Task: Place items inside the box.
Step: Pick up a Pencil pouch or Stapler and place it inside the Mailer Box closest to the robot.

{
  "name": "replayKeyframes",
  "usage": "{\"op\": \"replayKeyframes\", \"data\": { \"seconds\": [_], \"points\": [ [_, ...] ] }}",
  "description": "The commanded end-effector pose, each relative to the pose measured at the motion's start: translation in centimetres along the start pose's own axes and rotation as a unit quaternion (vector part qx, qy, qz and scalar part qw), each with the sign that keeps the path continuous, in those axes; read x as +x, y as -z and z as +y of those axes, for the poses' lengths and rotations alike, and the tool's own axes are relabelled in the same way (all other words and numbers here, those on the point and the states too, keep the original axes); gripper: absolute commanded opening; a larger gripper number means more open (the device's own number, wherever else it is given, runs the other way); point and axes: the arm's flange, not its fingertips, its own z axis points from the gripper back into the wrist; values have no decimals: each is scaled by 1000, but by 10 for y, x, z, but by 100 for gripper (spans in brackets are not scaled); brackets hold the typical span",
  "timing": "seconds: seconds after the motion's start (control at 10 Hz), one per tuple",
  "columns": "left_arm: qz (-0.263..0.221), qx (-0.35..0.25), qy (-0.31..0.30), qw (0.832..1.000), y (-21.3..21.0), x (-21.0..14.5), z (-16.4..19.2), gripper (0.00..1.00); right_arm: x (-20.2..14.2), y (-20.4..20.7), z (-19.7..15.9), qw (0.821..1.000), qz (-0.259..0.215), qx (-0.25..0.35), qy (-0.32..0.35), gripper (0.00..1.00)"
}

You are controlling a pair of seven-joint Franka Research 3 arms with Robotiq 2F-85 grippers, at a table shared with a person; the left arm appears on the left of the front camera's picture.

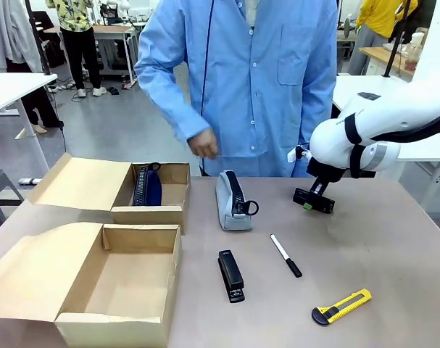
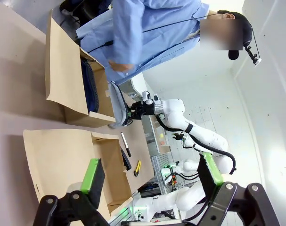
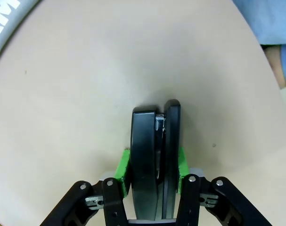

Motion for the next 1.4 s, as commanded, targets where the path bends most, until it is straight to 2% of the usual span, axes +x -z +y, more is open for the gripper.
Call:
{"op": "replayKeyframes", "data": {
  "seconds": [0.0, 0.2, 0.3, 0.4, 0.5, 0.6, 0.8, 0.9, 1.0, 1.1, 1.2, 1.3],
  "points": [
    [-6, -11, 11, 1000, 1, 0, -2, 100, -3, 8, 3, 1000, 24, 6, 5, 0],
    [-6, -11, 11, 1000, 1, 0, -2, 100, -9, -15, 11, 999, 30, 0, 30, 0],
    [-6, -11, 11, 1000, 1, 0, -2, 100, -25, -54, 21, 995, 37, 0, 95, 0],
    [-6, -11, 11, 1000, 1, 0, -2, 100, -50, -96, 33, 987, 30, 28, 153, 0],
    [-6, -11, 11, 1000, 1, 0, -2, 100, -83, -131, 43, 972, 44, 40, 227, 0],
    [-6, -11, 11, 1000, 1, 0, -2, 100, -127, -163, 59, 955, 24, 95, 279, 0],
    [-6, -11, 11, 1000, 1, 0, -2, 100, -205, -200, 103, 928, -19, 119, 353, 0],
    [-6, -11, 11, 1000, 1, 0, -2, 100, -232, -208, 133, 917, -47, 114, 380, 34],
    [-6, -11, 11, 1000, 1, 0, -2, 100, -246, -212, 158, 921, -86, 95, 367, 34],
    [-6, -11, 11, 1000, 1, 0, -2, 100, -237, -210, 183, 932, -84, 81, 342, 34],
    [-6, -11, 11, 1000, 1, 0, -2, 100, -220, -204, 203, 939, -60, 81, 329, 34],
    [-6, -11, 11, 1000, 1, 0, -2, 100, -212, -200, 216, 958, -9, 82, 276, 34]
  ]
}}
